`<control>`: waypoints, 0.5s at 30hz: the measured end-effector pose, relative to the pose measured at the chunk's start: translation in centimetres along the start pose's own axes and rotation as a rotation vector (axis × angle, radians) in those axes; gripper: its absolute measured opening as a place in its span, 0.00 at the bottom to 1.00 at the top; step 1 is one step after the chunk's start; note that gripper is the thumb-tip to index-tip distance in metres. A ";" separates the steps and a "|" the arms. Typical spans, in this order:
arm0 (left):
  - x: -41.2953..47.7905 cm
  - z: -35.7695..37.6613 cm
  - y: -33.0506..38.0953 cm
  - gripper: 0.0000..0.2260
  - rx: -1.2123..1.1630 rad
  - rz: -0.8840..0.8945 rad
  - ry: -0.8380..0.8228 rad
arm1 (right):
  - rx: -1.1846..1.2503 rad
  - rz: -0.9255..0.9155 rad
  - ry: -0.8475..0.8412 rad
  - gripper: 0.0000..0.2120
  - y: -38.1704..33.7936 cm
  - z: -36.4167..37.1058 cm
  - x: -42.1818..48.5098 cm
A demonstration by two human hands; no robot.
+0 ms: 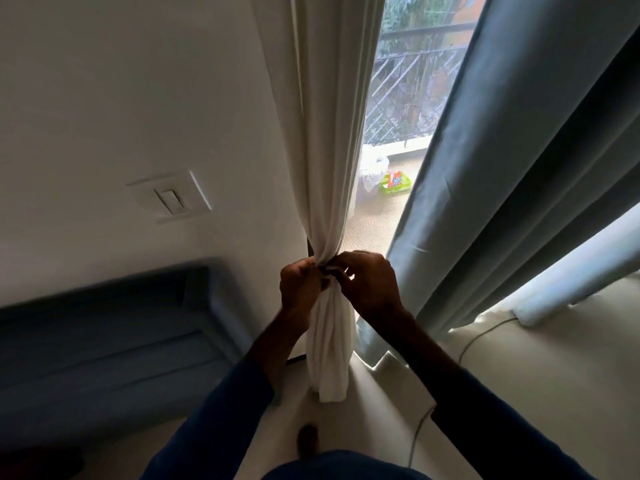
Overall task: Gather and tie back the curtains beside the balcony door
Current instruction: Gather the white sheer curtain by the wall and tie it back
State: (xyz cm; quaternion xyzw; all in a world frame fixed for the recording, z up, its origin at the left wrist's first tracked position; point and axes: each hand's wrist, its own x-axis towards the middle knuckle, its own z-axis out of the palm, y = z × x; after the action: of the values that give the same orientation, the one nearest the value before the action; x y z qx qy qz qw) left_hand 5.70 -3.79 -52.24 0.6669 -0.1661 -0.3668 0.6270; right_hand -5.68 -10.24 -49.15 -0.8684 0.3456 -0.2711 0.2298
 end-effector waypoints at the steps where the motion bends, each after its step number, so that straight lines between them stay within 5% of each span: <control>1: -0.2 0.0 0.2 0.07 -0.013 -0.006 -0.006 | -0.029 -0.025 -0.006 0.06 0.0 0.1 -0.2; 10: 0.6 -0.5 -0.3 0.13 0.300 0.094 0.155 | -0.353 -0.108 -0.238 0.22 -1.3 0.7 -1.0; 15: 0.5 -0.6 -1.1 0.08 0.596 0.260 0.156 | -0.481 -0.051 -0.317 0.16 -2.3 0.3 1.0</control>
State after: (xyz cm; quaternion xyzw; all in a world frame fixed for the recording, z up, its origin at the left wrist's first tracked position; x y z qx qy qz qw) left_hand 6.25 -3.52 -53.44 0.8202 -0.3012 -0.1671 0.4568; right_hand -3.76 -9.38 -47.70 -0.9380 0.3376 -0.0481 0.0616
